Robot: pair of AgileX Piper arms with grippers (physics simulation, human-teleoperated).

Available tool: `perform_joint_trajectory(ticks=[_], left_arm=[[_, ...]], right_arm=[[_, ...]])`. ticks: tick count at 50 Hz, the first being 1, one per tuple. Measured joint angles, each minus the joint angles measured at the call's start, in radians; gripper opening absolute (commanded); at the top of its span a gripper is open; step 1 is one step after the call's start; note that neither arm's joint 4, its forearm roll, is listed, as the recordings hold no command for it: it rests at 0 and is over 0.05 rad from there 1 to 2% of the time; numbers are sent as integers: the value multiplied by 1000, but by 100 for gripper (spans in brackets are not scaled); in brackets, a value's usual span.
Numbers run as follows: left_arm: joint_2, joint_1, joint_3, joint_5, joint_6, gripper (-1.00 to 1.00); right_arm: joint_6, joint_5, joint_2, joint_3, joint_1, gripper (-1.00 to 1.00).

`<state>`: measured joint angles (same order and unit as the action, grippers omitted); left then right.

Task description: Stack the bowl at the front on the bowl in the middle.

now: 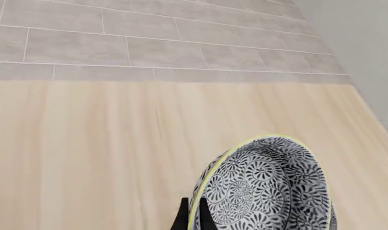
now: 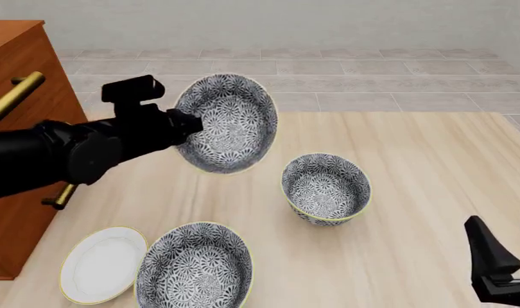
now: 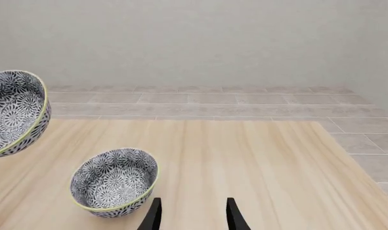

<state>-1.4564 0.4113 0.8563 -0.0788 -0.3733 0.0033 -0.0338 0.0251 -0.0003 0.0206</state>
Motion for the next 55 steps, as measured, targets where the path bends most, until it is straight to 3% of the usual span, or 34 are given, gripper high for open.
perform_joint_trajectory(ticks=[55], left_arm=[[-186,260,289,110,60,-100]], right_arm=[[24,69,84,0,-6,100]])
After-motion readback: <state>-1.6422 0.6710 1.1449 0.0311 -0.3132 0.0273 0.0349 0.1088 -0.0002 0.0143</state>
